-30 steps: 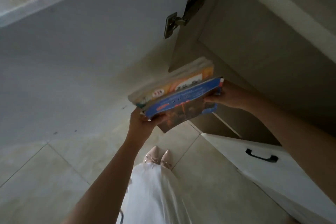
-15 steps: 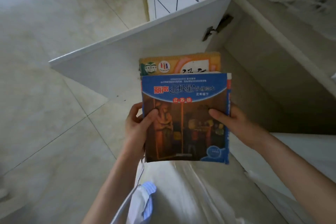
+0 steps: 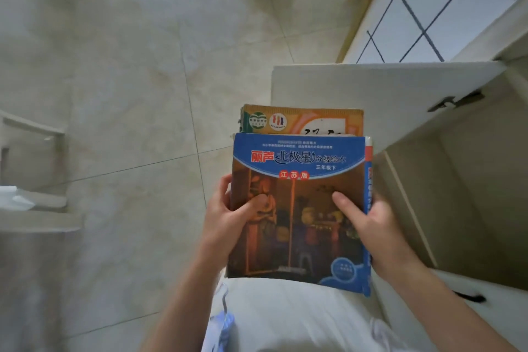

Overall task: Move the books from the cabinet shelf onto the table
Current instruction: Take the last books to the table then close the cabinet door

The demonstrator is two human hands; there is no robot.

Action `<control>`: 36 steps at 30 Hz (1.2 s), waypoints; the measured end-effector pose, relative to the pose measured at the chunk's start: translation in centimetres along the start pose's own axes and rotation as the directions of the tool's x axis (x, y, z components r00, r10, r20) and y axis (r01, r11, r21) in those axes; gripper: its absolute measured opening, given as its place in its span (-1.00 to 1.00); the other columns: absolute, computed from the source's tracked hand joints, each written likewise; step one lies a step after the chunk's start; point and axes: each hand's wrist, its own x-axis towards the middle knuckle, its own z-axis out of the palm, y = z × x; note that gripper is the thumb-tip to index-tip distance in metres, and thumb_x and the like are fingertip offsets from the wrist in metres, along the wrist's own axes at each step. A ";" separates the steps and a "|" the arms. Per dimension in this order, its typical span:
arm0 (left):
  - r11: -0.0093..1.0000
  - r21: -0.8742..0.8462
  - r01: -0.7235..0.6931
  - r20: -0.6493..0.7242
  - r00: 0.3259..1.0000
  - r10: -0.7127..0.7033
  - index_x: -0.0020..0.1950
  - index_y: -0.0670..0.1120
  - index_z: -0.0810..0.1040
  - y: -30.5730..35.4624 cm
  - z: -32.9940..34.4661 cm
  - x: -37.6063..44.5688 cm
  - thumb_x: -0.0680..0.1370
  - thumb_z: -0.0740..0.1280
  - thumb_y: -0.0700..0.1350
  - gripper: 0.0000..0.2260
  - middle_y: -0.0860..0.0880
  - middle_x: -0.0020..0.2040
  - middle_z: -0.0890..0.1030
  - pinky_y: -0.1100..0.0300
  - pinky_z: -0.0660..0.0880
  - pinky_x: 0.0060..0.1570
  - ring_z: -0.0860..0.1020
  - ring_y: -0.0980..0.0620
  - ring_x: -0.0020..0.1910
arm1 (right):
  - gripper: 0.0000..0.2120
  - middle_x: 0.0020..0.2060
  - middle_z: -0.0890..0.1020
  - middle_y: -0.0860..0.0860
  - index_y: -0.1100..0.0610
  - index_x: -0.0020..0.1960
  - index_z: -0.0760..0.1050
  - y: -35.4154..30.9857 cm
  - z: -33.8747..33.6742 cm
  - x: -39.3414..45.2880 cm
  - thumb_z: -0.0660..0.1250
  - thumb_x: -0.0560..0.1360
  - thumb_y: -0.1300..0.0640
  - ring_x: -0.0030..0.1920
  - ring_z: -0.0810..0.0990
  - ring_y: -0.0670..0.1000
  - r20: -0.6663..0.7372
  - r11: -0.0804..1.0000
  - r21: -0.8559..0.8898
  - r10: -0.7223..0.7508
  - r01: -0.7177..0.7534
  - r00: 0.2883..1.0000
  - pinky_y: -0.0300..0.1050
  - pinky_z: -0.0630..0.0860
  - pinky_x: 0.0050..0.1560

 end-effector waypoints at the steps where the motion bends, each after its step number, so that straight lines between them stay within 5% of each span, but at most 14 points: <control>1: 1.000 -0.010 0.005 -0.026 1.000 -0.005 0.21 0.05 0.45 -0.3 -1.7 -0.8 0.31 0.49 0.00 -0.50 -0.01 0.00 0.69 -0.09 0.64 -0.04 0.70 -0.05 -0.05 | -0.72 -0.06 0.70 0.05 0.03 0.14 0.50 0.1 1.5 -0.6 0.40 0.46 -0.01 -0.06 0.70 0.12 0.017 1.000 -0.023 -0.007 0.007 1.000 0.19 0.62 0.00; 9: 0.994 -0.108 0.010 -0.233 0.972 -0.035 0.11 0.07 0.46 -1.6 -14.9 -6.5 0.33 0.52 -0.02 -0.59 0.04 -0.10 0.70 0.17 0.63 -0.24 0.71 0.01 -0.15 | -0.61 0.05 0.65 -0.01 -0.03 0.24 0.41 0.7 14.2 -5.5 0.39 0.45 -0.03 0.05 0.65 0.07 0.226 0.981 -0.171 -0.048 0.088 0.973 0.11 0.63 0.02; 16: 0.981 -0.193 -0.006 -0.462 0.883 -0.086 0.18 0.01 0.42 -3.4 -26.1 -11.5 0.45 0.48 -0.06 -0.63 -0.01 -0.04 0.65 0.33 0.55 -0.38 0.69 0.12 -0.23 | -0.62 0.08 0.61 -0.05 -0.15 0.19 0.34 1.6 26.9 -8.0 0.40 0.46 0.05 0.05 0.64 0.02 0.479 0.937 -0.285 -0.044 0.203 0.877 0.02 0.65 -0.04; 26: 0.903 -0.422 -0.084 -0.717 0.640 -0.275 0.19 0.00 0.47 -5.3 -37.1 -15.0 0.41 0.52 0.00 -0.59 -0.06 0.02 0.66 -0.12 0.63 -0.01 0.69 -0.10 -0.09 | -0.57 0.06 0.62 -0.05 -0.08 0.28 0.33 0.4 43.5 -9.2 0.39 0.47 0.09 0.02 0.64 0.03 0.742 0.834 -0.427 0.102 0.350 0.663 -0.11 0.63 -0.11; 31: 0.861 -0.478 -0.174 -0.800 0.491 -0.344 0.17 -0.03 0.49 -4.3 -41.7 -15.2 0.43 0.50 -0.02 -0.62 -0.05 -0.02 0.67 0.13 0.63 -0.23 0.69 -0.04 -0.15 | -0.64 0.01 0.63 -0.06 -0.11 0.21 0.37 -0.3 51.9 -9.3 0.39 0.48 0.10 -0.04 0.66 0.01 0.808 0.796 -0.439 0.147 0.417 0.570 -0.15 0.62 -0.19; 36: 0.814 -0.507 -0.283 -0.841 0.368 -0.396 0.11 0.03 0.48 -2.9 -46.1 -15.3 0.44 0.48 -0.04 -0.70 -0.03 -0.04 0.66 0.10 0.59 -0.18 0.68 -0.04 -0.13 | -0.62 0.01 0.63 -0.09 -0.15 0.21 0.35 -1.3 60.0 -9.8 0.39 0.48 0.10 -0.05 0.67 -0.01 0.870 0.741 -0.444 0.222 0.503 0.441 -0.10 0.64 -0.14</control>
